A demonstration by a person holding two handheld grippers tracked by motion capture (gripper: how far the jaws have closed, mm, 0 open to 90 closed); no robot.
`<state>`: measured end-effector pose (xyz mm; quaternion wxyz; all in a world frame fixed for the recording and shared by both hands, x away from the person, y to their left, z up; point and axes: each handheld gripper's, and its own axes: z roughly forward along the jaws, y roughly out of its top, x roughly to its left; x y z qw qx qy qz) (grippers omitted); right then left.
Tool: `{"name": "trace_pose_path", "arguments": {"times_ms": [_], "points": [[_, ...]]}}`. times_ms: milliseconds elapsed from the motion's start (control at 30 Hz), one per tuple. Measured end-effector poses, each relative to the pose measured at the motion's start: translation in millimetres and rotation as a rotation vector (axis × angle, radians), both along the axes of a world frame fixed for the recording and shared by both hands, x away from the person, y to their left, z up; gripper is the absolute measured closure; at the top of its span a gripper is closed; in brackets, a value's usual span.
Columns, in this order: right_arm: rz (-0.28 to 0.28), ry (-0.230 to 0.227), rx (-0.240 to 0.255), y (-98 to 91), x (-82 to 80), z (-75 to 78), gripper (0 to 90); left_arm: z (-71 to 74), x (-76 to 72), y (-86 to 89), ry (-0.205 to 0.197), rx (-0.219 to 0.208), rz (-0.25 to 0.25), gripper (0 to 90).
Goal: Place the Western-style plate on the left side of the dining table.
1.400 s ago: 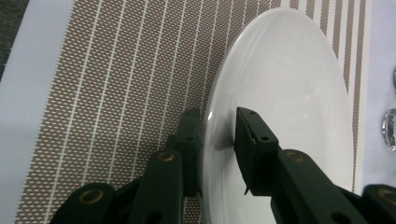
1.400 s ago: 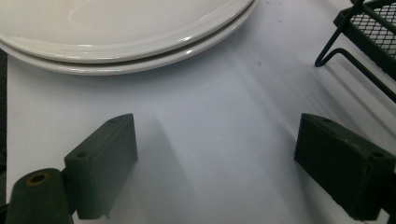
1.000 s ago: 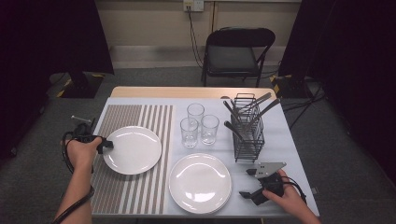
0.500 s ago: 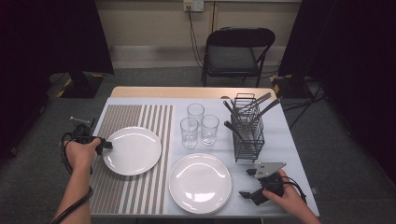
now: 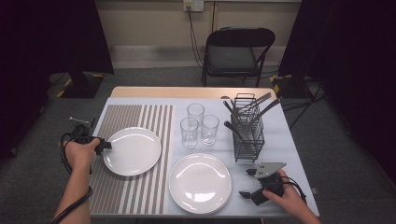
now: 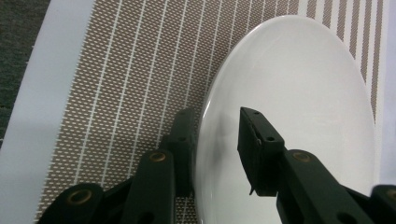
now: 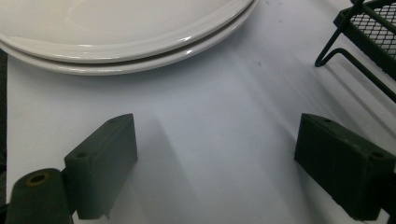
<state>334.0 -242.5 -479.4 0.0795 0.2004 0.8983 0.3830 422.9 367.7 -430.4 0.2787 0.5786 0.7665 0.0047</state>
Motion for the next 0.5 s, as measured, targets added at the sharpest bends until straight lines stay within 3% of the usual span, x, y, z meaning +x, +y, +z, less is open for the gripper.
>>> {"name": "trace_pose_path", "arguments": {"times_ms": [33,433,467,500], "points": [[0.0,0.0,0.0,0.0,0.0,0.0,12.1,-0.5,0.4,-1.0,-0.008,-0.012,0.017,67.7],[0.0,-0.001,0.0,0.0,0.0,0.0,12.1,-3.9,0.8,2.3,0.006,0.004,0.009,66.9],[0.001,-0.001,0.0,0.0,0.0,0.0,12.1,-4.0,1.0,1.6,-0.009,-0.011,0.034,66.9],[0.001,-0.002,0.0,0.0,0.0,0.0,12.1,-4.0,0.6,2.7,-0.008,-0.004,0.021,66.8]]}}
